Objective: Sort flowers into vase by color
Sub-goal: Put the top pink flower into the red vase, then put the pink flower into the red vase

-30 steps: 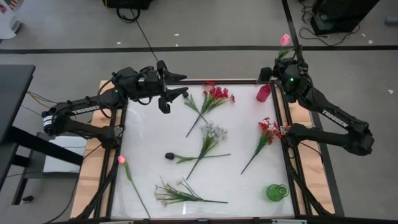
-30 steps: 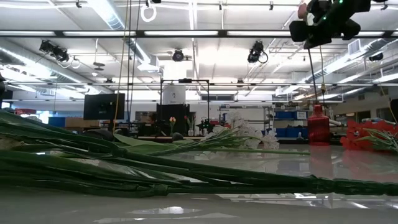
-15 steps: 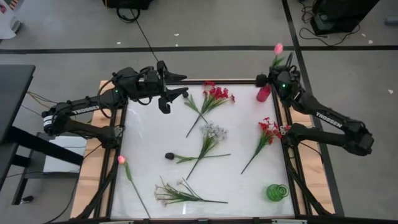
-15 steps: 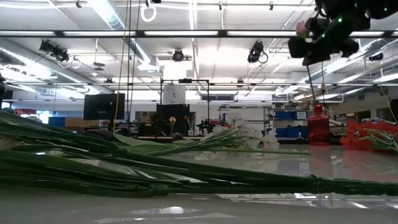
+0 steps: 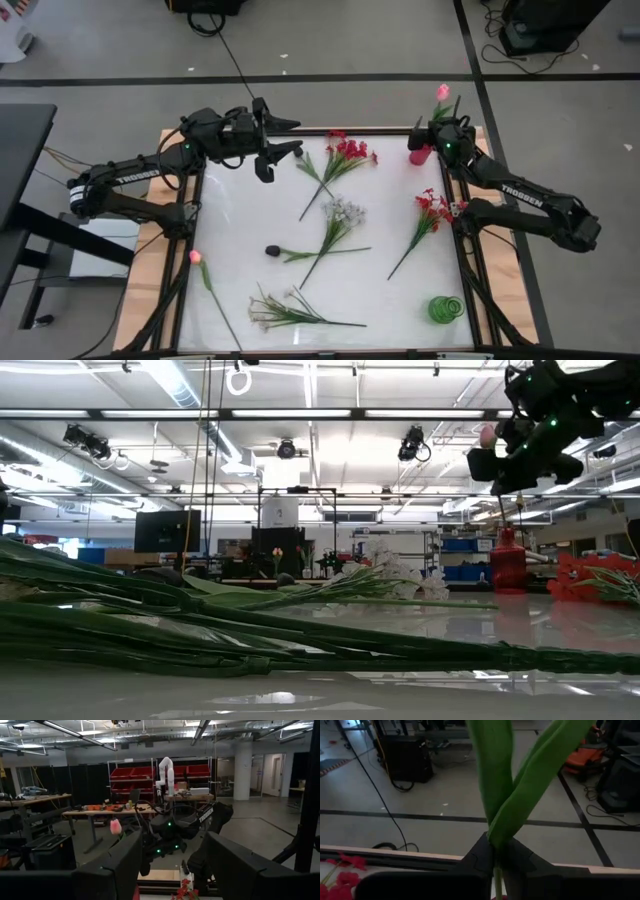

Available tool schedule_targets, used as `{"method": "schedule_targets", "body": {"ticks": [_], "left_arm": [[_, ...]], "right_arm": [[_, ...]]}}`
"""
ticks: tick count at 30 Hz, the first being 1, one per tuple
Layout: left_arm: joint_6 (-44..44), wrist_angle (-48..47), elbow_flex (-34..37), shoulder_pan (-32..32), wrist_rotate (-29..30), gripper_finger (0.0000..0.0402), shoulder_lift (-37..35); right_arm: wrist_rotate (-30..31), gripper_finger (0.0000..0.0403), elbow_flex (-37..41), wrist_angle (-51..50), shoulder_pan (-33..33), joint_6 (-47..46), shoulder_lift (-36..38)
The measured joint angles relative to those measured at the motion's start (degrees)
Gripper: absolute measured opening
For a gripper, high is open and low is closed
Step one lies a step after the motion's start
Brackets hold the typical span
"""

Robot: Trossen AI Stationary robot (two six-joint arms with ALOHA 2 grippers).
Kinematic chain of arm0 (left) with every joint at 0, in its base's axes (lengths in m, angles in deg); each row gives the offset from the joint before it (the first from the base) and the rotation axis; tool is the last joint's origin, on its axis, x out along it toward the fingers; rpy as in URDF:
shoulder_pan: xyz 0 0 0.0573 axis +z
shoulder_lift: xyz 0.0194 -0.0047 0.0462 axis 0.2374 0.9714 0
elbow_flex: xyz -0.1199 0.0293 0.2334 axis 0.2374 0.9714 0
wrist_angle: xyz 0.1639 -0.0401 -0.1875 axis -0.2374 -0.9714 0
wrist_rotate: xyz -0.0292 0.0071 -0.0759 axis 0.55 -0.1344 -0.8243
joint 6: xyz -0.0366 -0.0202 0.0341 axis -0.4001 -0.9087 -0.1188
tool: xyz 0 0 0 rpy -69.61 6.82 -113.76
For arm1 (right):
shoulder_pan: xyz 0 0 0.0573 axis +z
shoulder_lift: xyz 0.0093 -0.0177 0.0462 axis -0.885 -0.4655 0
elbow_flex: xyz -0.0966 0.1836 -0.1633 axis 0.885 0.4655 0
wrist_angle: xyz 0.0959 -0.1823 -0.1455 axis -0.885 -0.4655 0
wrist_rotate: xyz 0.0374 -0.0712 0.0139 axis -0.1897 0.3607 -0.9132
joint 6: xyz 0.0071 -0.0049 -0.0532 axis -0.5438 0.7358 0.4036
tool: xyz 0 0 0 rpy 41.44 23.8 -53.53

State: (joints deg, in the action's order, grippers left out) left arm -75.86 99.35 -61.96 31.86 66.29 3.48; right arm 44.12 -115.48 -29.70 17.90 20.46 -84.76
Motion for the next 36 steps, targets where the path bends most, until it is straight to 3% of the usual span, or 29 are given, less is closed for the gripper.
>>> {"method": "schedule_targets", "body": {"ticks": [15, 20, 25, 36], "left_arm": [[-0.01, 0.0, 0.0, 0.0, 0.0, 0.0224, 0.0], [-0.01, -0.02, 0.01, 0.0, 0.0, 0.0224, 0.0], [-0.01, -0.02, 0.02, 0.0, 0.0, 0.0224, 0.0], [0.0, -0.01, 0.01, 0.0, 0.0, 0.0224, 0.0]], "right_arm": [[-7.71, 0.0128, -5.24, -13.72, -2.44, -8.56, 0.11], [-16.78, 0.0138, -9.33, -26.06, -5.48, -15.93, 0.09], [-24.87, 0.0138, -14.23, -35.72, -6.54, -16.86, 0.09], [-41.48, 0.0138, -22.07, -37.04, -6.1, -14.34, 0.11]]}}
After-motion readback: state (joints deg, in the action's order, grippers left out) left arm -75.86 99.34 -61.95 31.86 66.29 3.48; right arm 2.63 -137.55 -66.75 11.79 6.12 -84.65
